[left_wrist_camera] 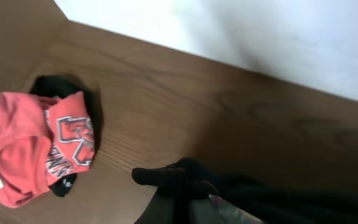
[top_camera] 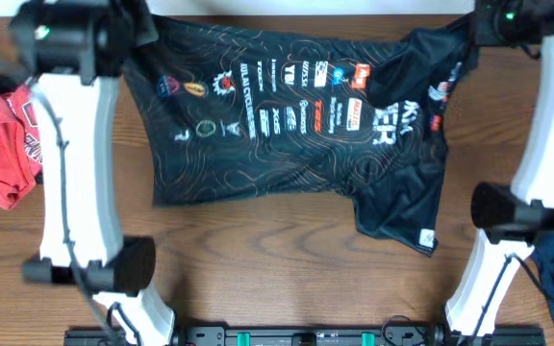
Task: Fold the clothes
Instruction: 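Lay the shirt flat, back side up, and release both grippers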
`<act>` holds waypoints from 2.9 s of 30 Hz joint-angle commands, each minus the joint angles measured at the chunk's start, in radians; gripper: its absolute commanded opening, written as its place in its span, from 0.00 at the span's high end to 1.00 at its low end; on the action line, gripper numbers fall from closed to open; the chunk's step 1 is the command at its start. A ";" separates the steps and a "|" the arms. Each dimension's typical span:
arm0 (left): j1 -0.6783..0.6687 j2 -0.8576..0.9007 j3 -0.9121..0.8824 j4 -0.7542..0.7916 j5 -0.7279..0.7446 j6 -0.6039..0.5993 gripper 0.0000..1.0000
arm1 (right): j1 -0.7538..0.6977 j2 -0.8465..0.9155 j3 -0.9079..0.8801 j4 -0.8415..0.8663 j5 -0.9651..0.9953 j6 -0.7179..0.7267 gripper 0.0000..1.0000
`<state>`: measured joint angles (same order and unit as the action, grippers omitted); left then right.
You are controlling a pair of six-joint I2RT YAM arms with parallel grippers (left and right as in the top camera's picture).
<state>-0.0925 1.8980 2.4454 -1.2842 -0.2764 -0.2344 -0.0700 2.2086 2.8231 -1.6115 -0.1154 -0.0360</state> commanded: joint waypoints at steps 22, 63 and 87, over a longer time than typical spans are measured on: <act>0.085 0.420 0.000 0.265 -0.020 0.017 0.94 | -0.001 0.306 -0.008 0.280 -0.067 0.013 0.99; 0.159 0.638 -0.003 0.110 0.184 -0.033 0.94 | 0.046 0.444 -0.012 0.163 -0.128 0.028 0.99; 0.156 0.612 0.000 0.006 0.269 0.017 0.62 | 0.036 0.407 -0.010 0.167 -0.127 0.027 0.28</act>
<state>0.0582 2.5507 2.4420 -1.2808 -0.0109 -0.2539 -0.0280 2.6591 2.8048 -1.4548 -0.2459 -0.0097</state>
